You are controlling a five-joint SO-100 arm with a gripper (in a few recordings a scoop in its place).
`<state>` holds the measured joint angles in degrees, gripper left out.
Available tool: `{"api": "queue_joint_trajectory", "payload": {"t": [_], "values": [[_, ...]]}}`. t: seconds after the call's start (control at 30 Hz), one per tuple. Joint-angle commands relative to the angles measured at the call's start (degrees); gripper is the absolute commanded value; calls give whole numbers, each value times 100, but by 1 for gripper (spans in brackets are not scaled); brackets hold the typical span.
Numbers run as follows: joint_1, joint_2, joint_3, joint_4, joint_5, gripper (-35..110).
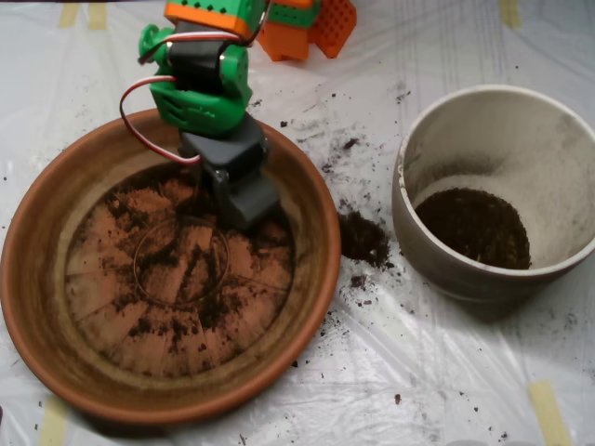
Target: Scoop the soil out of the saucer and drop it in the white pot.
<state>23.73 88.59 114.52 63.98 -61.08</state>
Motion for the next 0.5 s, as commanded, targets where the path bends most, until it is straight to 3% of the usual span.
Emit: {"api": "queue_joint_trajectory", "payload": {"t": [0.0,0.17,0.3,0.47], "values": [[264,44,527,325,-114,12],[343,149,589,246,-35,0],[281,290,712,114,97,0],[114,721,369,158,1055,-1]]}}
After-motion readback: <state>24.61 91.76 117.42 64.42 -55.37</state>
